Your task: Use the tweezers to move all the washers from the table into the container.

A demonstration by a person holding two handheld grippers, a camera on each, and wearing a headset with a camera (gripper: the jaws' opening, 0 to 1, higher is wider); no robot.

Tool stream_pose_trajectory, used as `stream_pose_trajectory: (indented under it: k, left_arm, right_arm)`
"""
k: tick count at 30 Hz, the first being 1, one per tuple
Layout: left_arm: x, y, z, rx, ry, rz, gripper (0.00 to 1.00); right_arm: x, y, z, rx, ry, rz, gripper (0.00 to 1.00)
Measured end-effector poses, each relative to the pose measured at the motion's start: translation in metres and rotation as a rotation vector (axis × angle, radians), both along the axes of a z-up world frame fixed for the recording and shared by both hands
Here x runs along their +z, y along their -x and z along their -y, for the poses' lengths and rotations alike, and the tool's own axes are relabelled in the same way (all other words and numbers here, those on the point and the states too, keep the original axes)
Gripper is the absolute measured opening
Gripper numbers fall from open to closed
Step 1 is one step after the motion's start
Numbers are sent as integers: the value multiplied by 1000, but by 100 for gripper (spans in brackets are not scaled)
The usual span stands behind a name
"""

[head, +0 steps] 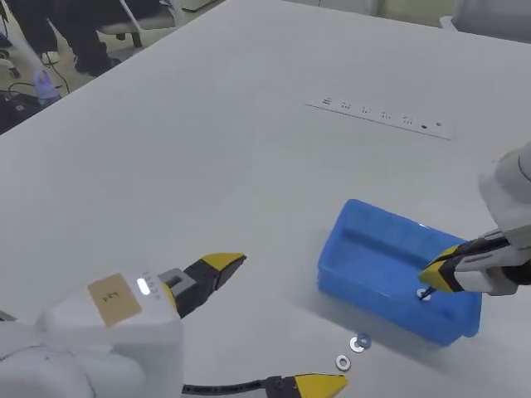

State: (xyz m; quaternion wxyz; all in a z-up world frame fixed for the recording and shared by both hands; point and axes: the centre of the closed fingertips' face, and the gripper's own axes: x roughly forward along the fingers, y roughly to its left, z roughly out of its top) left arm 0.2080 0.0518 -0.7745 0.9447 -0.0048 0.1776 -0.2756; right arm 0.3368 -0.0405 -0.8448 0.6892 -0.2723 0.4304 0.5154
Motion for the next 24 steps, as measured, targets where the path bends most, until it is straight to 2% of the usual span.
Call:
stream_pose_trajectory:
  k: [1, 3, 4, 7, 8, 10, 11, 13, 15, 17, 20, 22, 23, 24]
  left_arm:
    - [0, 1, 2, -11, 15, -16, 79]
    - [-3, 3, 1, -24, 11, -56, 73]
    - [-3, 3, 1, -22, 17, -62, 72]
    - [4, 3, -1, -18, 52, -60, 72]
    - [8, 1, -3, -11, 70, -60, 72]
    - [14, -3, -5, -12, 74, -56, 71]
    - [20, -8, -6, -17, 69, -43, 71]
    - [26, -16, -8, -36, 69, -40, 72]
    - [33, -26, -6, -63, 68, -29, 73]
    - [36, -32, -1, -93, 71, -33, 73]
    - [45, -46, 10, -138, 71, -19, 72]
    - [51, -55, 18, -163, 84, -14, 67]
    - [56, -60, 27, -211, 99, -7, 64]
    - [58, -65, 32, -231, 95, 1, 62]
  right_arm:
    - [0, 0, -1, 4, -2, 5, 4]
    - [0, 0, -2, 10, -20, 27, 4]
    - [0, -1, -1, 3, -33, 38, 3]
    - [2, -1, 0, -28, -105, 58, 3]
    - [3, -1, 1, -19, -129, 75, 3]
    - [3, -2, 3, -24, -156, 93, 3]
    - [4, -2, 3, -29, -180, 96, 3]
    - [4, -2, 4, -49, -207, 92, 4]
    - [4, -3, 4, -53, -225, 88, 4]
    - [4, -3, 3, -45, -231, 93, 4]
    - [4, -2, 0, -23, -230, 105, 4]
    - [4, -1, -2, -12, -236, 106, 4]
    - [4, -1, -3, -9, -237, 109, 4]
    - [4, -2, -3, -9, -241, 109, 4]
